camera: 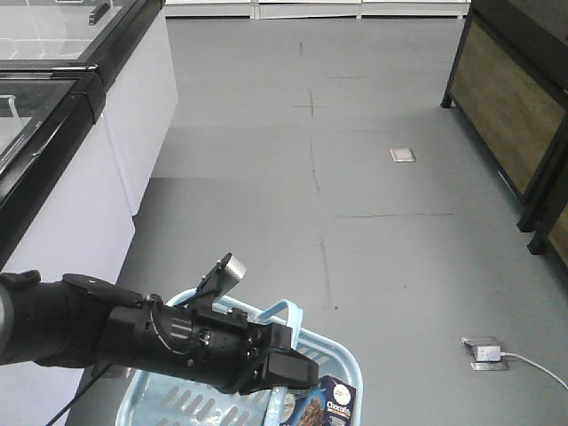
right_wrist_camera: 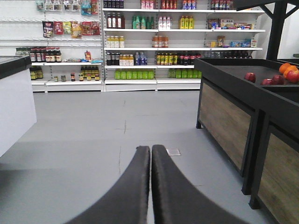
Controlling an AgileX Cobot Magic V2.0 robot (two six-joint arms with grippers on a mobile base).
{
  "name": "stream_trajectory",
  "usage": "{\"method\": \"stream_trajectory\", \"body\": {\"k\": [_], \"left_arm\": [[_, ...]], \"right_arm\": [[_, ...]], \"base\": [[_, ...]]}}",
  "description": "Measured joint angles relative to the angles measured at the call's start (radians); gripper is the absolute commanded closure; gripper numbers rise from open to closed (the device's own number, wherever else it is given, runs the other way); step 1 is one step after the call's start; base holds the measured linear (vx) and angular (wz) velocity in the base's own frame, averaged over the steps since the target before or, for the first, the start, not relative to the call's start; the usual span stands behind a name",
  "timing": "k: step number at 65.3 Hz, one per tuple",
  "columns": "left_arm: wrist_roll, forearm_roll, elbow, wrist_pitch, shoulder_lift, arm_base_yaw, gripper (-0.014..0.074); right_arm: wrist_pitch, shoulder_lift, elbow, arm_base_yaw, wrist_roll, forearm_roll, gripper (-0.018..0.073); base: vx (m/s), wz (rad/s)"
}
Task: Left arm holds basket, right arm returns cookies
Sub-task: 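Hold the basket in the left gripper while driving along the aisle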
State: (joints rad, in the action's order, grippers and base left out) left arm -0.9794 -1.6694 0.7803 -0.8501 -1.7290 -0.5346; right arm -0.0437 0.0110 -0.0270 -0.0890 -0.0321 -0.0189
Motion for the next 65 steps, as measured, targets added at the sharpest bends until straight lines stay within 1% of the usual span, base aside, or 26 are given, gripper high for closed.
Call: {"method": "stream_trajectory", "body": {"k": [34, 65], "left_arm": [[-0.001, 0.0, 0.0, 0.0, 0.0, 0.0, 0.0604], [-0.001, 0.0, 0.0, 0.0, 0.0, 0.0, 0.0604]], "right_arm": [[0.0, 0.0, 0.0, 0.0, 0.0, 0.0, 0.0568], [0.0, 0.0, 0.0, 0.0, 0.0, 0.0, 0.0568]], "base": [[0.09, -0.14], [0.21, -0.07]]}}
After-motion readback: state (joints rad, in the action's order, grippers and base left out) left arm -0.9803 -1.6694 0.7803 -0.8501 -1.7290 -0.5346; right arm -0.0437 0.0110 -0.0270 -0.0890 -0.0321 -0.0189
